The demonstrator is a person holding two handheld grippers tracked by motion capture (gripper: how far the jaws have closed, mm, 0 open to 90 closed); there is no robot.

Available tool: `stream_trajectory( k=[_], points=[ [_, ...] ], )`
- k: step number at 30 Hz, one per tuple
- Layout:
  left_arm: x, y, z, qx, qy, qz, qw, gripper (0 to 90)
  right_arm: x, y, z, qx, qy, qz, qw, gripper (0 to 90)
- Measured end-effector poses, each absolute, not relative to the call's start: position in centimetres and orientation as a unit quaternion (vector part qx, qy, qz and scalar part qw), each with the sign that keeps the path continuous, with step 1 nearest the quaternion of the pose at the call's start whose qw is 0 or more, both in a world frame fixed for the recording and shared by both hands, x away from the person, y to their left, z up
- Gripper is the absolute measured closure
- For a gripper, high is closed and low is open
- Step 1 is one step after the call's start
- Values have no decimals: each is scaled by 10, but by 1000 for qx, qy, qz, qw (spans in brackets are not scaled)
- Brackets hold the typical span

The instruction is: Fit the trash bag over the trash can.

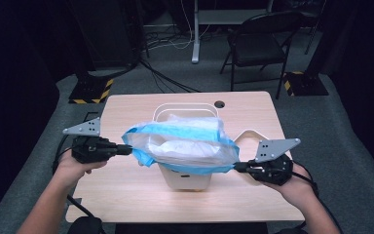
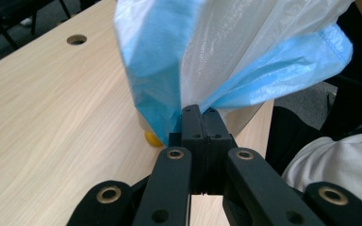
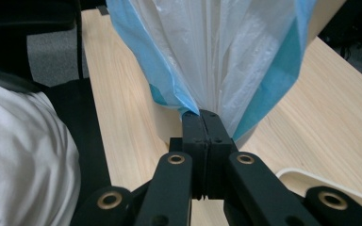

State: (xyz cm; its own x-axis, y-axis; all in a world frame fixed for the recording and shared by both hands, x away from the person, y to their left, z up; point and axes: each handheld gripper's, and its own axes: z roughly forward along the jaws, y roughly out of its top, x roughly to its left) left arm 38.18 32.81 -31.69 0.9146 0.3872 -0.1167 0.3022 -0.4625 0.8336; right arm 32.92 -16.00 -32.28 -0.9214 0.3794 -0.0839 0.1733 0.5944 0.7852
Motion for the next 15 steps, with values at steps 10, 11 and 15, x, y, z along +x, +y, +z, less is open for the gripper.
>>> stream_trajectory(
  k=[10, 11, 15],
  points=[
    [390, 328, -322, 856, 221, 57, 463, 895, 333, -164, -326, 166, 889, 408, 128, 900],
    [391, 328, -322, 856, 219, 54, 464, 895, 333, -164, -326, 165, 889, 408, 125, 898],
    [389, 329, -320, 849, 212, 38, 482, 892, 331, -171, -323, 168, 876, 439, 112, 839]
  ],
)
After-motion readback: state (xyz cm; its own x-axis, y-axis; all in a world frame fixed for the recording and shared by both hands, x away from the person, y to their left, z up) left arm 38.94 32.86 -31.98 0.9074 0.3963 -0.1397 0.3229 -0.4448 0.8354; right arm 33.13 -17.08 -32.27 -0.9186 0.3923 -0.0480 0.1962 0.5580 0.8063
